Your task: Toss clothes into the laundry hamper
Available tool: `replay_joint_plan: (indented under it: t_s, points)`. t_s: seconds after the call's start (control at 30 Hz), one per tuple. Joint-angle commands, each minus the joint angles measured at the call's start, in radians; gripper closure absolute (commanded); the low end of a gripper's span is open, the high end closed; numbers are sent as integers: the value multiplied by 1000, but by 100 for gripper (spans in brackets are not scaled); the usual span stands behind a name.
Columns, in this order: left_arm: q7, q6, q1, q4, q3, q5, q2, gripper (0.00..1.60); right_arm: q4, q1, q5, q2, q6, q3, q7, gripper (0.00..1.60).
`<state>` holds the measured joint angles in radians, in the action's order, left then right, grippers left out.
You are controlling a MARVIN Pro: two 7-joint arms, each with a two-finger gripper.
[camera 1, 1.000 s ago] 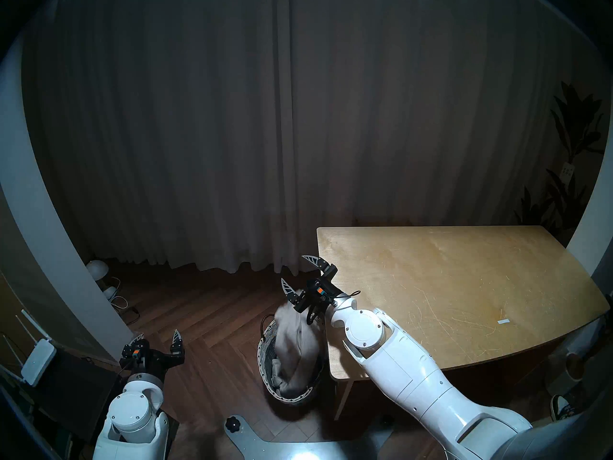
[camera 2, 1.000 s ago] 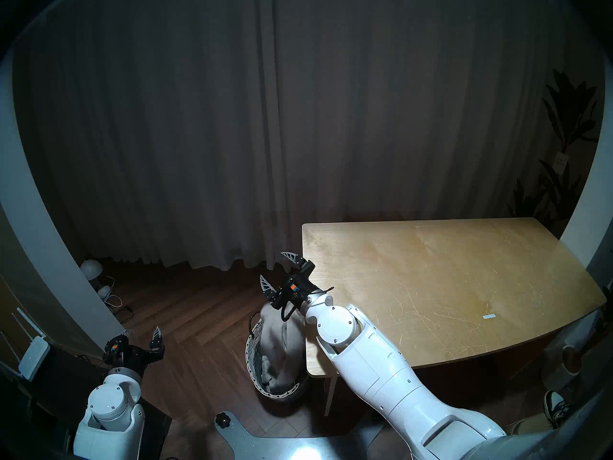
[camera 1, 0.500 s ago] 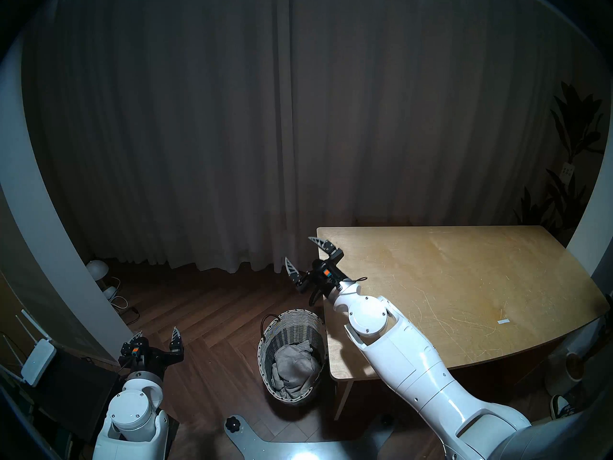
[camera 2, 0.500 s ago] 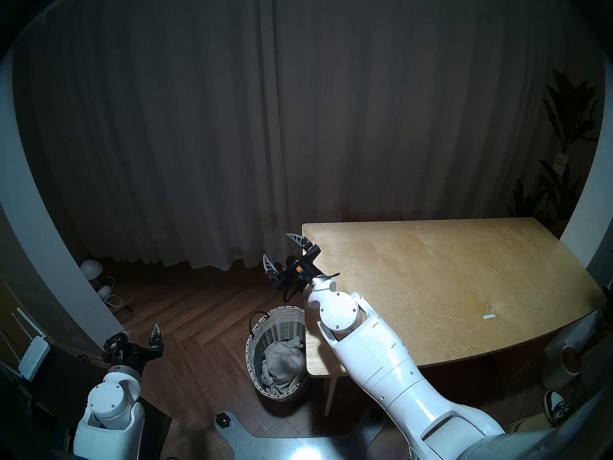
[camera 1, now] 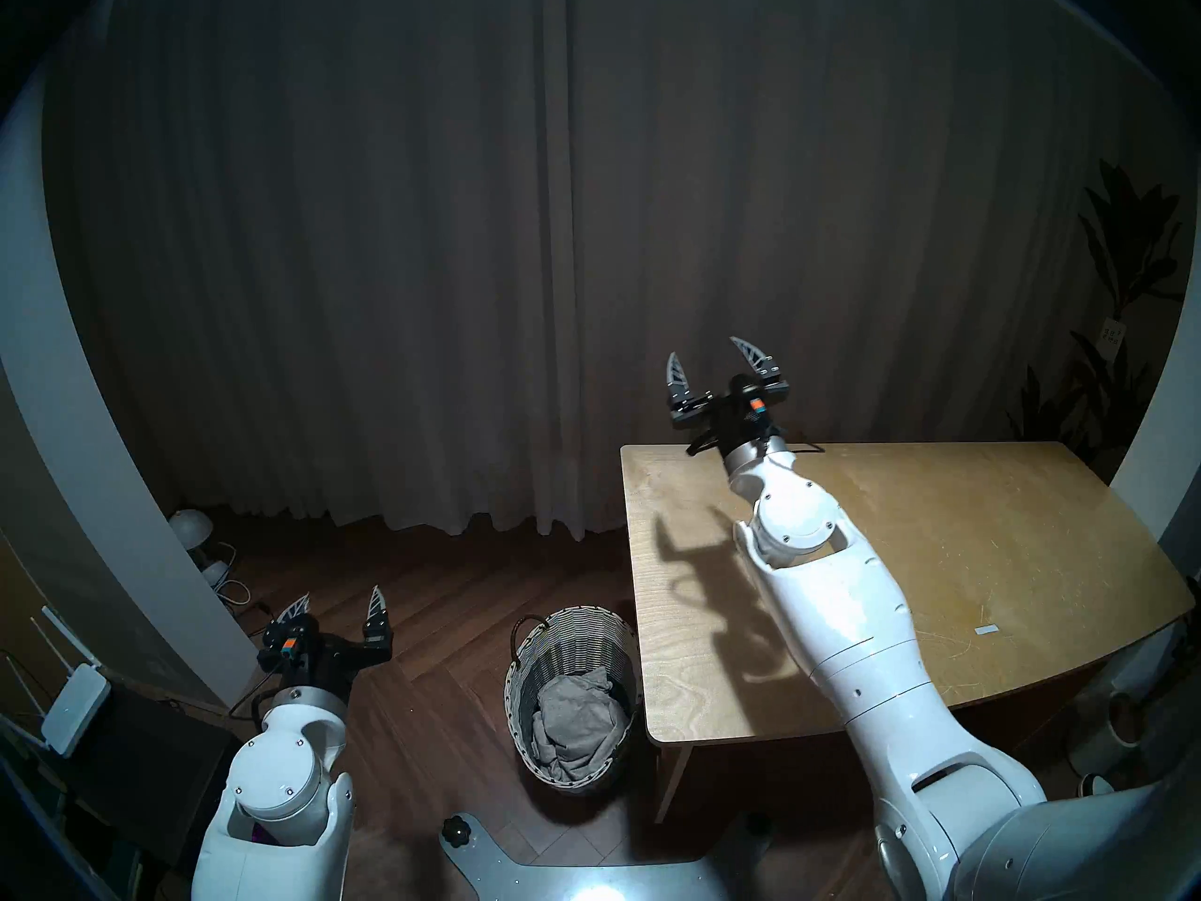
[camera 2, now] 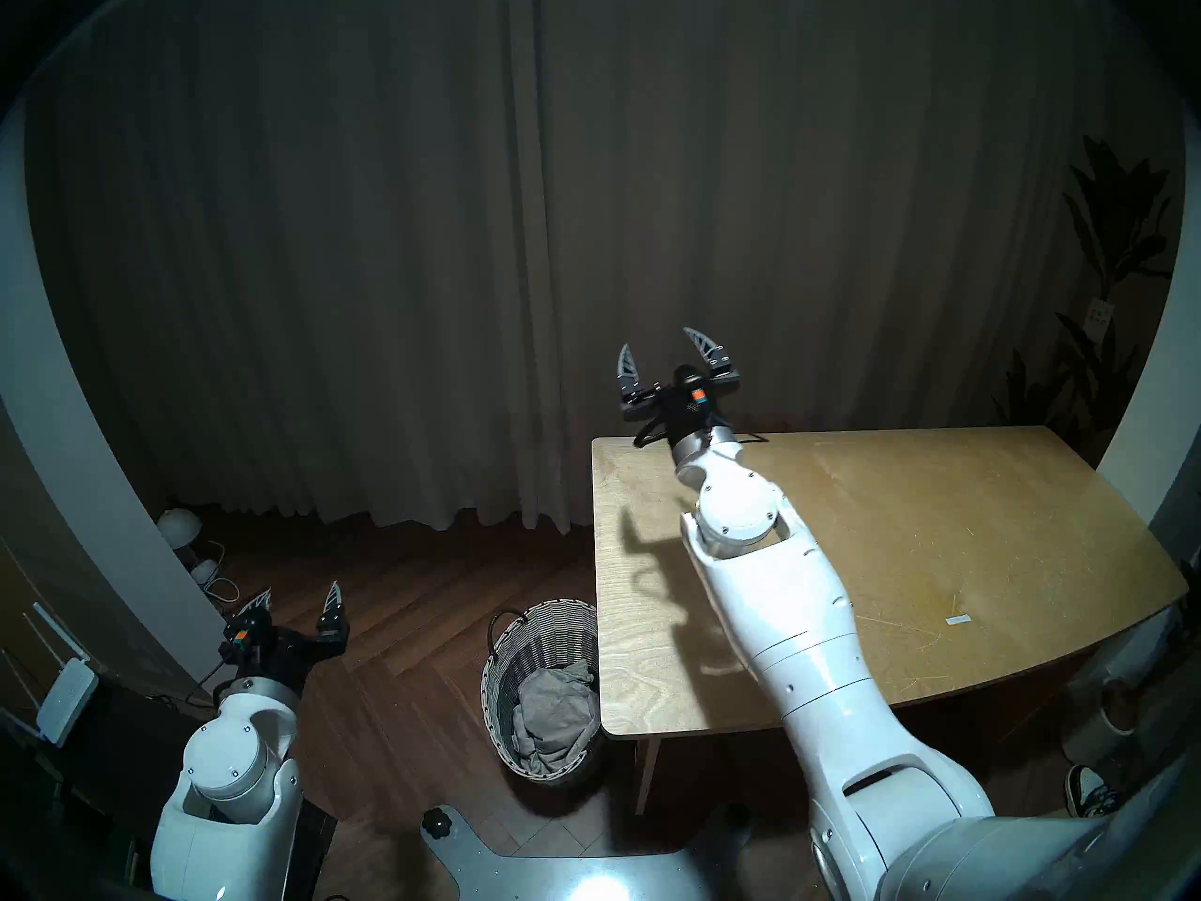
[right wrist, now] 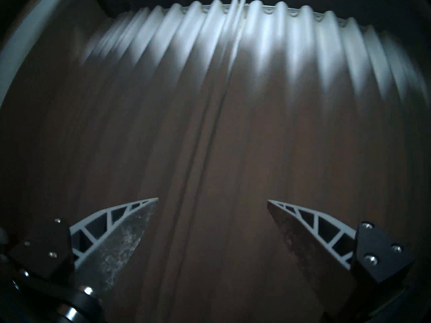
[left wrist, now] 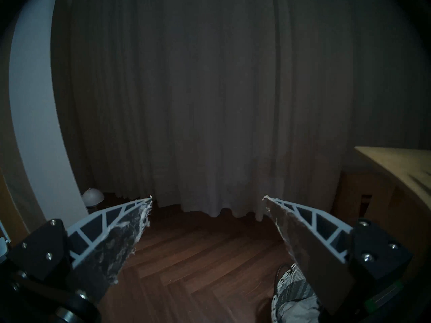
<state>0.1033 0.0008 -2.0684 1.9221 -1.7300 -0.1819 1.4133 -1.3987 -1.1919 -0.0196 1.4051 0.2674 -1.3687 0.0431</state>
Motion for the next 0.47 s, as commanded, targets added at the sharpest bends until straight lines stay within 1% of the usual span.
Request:
replay_joint_plan:
  t_s: [0.0,0.03,0.07,0.13,0.17,0.2,0.23,0.3,0.37,0.43]
  points:
    - [-6,0,98,86,91,34,7,0,-58,11,-110,-19,-12,-127,27,0]
    - [-3,4,110,93,107,43,10,0,-66,3,-134,-20,-19,-139,22,0]
    - [2,11,133,102,135,54,18,0,-78,-14,-175,-17,-39,-154,8,0]
    - [7,20,159,107,166,73,23,0,-93,-35,-219,-16,-66,-163,-16,0]
    - [7,20,159,107,166,73,23,0,-93,-35,-219,-16,-66,-163,-16,0]
    - [8,24,171,107,180,81,26,0,-99,-45,-233,-19,-76,-161,-28,0]
    - [15,37,193,103,207,103,30,0,-114,-63,-271,-20,-103,-165,-48,0]
    - [20,42,195,106,216,110,34,0,-120,-70,-282,-22,-111,-166,-57,0]
    - [42,71,230,96,252,144,46,0,-151,-100,-338,-31,-152,-175,-99,0]
    - [57,91,247,88,273,168,53,0,-168,-120,-372,-37,-174,-183,-122,0]
